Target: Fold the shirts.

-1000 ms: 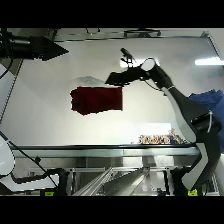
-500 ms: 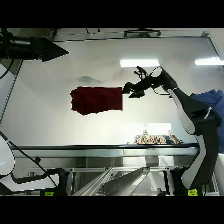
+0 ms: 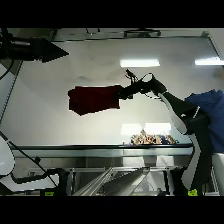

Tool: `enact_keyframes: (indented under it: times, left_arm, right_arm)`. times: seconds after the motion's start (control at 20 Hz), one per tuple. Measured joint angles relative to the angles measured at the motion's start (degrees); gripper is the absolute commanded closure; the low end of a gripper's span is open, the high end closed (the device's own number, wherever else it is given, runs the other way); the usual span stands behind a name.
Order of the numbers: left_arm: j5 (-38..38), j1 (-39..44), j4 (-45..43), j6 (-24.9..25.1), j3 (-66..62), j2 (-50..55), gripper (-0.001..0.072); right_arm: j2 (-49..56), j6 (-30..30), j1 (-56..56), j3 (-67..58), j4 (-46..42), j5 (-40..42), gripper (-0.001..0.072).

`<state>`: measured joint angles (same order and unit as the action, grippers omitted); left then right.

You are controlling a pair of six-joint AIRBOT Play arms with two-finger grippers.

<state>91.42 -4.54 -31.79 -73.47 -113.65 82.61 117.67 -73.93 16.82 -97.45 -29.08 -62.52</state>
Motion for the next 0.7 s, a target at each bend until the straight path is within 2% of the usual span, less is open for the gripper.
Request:
enact_keyframes:
  times: [0.2,0.35,0.55,0.7]
  left_arm:
    - [0.13,0.00,0.00,0.00,0.00,0.00,0.0707]
    - [0.11,0.00,0.00,0.00,0.00,0.00,0.0707]
    - [0.04,0.00,0.00,0.00,0.00,0.00,0.0707]
    - [-0.04,0.00,0.00,0.02,0.00,0.17,0.0707]
  right_arm:
    - [-8.15,2.89,-3.56,-0.81,3.91,0.46,0.0686]
    - [-16.15,1.86,-10.71,-1.03,4.81,1.49,0.0686]
    - [-27.45,-7.67,-24.44,-1.09,0.31,0.76,0.0686]
    - [-35.06,-17.31,-36.37,-1.03,-9.29,-3.67,0.0688]
